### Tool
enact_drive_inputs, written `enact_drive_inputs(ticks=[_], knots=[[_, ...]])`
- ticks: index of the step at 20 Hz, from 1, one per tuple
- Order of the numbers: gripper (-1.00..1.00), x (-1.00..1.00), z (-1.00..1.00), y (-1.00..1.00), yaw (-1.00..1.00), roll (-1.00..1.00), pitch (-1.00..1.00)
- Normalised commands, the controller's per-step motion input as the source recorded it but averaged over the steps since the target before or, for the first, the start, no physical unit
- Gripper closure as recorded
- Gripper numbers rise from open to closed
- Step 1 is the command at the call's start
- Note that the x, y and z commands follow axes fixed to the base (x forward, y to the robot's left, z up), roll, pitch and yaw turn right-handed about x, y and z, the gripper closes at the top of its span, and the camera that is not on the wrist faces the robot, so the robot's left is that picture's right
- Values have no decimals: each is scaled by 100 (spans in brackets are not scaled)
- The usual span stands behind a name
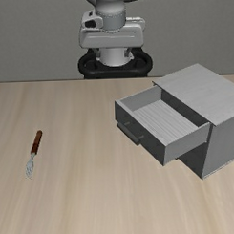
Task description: Pick up the fork and place it in the top layer of the cabinet
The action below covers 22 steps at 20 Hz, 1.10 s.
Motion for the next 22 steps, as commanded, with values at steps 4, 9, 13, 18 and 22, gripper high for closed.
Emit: enact_drive_inputs(ticks=[4,9,13,18,22], knots=[[-100,0,0,-100,0,0,0],[-100,0,0,-100,0,0,0],[-100,0,0,-100,0,0,0],[-100,0,0,-100,0,0,0],[-100,25,0,-75,0,0,0]])
